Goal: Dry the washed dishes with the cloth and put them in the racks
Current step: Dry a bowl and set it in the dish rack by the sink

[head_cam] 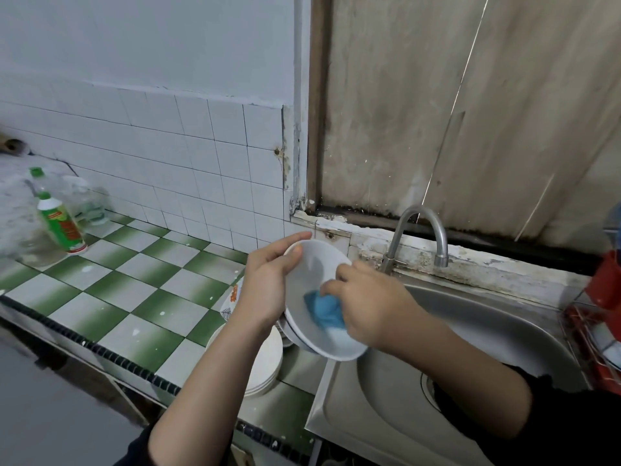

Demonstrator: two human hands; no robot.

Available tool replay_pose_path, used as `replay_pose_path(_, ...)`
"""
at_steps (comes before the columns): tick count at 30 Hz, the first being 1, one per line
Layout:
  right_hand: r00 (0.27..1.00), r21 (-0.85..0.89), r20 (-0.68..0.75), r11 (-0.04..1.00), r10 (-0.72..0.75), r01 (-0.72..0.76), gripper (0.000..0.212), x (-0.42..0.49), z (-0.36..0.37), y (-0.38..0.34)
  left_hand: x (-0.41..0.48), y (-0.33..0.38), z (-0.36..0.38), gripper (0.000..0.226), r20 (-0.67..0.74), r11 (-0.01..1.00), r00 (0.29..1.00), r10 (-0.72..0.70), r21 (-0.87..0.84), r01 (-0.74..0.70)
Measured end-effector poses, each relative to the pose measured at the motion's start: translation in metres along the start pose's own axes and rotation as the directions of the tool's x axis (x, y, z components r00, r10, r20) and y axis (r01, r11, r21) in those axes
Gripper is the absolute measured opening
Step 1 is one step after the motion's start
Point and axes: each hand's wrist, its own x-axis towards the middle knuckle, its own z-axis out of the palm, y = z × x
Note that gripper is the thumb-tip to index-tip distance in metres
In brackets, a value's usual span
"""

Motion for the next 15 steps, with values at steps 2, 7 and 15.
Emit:
replay_pose_path(2, 0.969, 0.125, 0.247, 0.992, -0.009, -0.022, 0.039, -0.001, -0.006, -0.007, 0.001, -0.003, 0.0, 0.027, -0.018, 0.999, 1.0, 0.015, 0.035, -0.014)
replay_pose_path(7, 0.976, 0.801, 0.024, 0.58, 0.215, -0.148, 0.021, 0.008, 0.009, -0.014, -0.005, -0.014, 0.008, 0.029, -0.003, 1.0, 1.0, 0.018, 0.021, -0.017)
replay_pose_path(15, 0.992, 0.842, -0.095, 0.538, 0.082, 0.037, 0.036, -0.001, 0.018, -0.021, -0.004, -0.006, -0.001, 0.029, -0.045, 0.996, 0.999, 0.01, -0.085, -0.014)
